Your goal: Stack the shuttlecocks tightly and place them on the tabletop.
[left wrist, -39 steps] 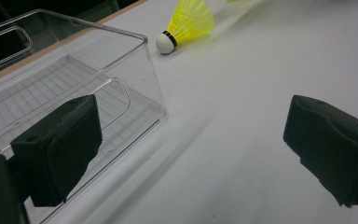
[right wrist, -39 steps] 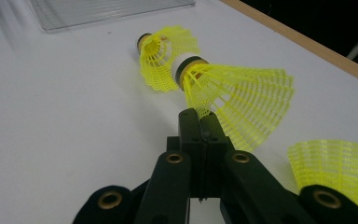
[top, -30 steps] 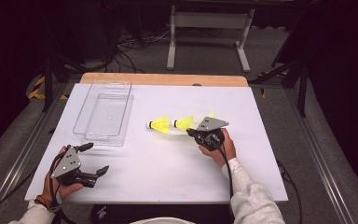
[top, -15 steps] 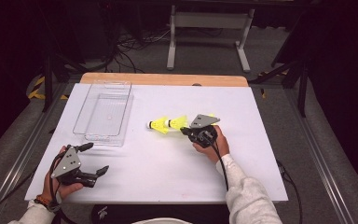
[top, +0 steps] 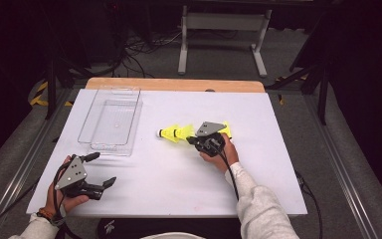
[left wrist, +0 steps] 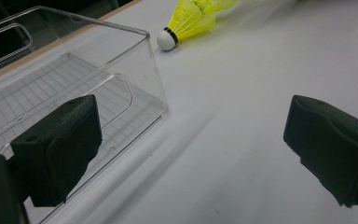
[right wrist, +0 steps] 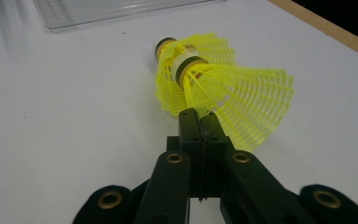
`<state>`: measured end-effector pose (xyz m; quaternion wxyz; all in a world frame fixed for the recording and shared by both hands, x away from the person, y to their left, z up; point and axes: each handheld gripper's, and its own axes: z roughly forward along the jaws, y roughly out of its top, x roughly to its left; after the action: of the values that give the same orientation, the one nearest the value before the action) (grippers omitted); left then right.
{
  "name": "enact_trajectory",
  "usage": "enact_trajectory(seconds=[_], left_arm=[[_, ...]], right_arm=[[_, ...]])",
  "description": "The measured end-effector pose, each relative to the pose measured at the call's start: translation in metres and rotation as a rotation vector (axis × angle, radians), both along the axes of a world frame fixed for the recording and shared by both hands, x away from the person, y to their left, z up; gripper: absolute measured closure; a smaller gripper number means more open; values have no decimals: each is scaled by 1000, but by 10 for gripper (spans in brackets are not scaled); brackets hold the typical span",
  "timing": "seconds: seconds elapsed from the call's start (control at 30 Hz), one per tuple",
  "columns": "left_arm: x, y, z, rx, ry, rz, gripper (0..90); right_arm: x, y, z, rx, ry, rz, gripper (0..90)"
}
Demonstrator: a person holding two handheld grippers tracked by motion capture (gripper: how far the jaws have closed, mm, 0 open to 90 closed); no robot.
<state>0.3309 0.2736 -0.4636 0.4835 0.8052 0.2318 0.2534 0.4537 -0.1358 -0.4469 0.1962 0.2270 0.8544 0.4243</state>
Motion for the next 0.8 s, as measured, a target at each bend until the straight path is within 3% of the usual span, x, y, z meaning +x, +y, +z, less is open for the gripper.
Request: enact_trajectory(seconds=[0.2, 0.47, 0.8], left_arm=[[0, -1, 0, 2, 3, -2, 51], [0, -1, 0, 4, 4, -6, 51], [0, -1, 0, 4, 4, -5, 52]], right_arm=[[0, 10, -4, -15, 11, 24, 900], [1, 17, -6, -35, 1, 11, 900], [2, 24, -8, -33, 11, 33, 900]])
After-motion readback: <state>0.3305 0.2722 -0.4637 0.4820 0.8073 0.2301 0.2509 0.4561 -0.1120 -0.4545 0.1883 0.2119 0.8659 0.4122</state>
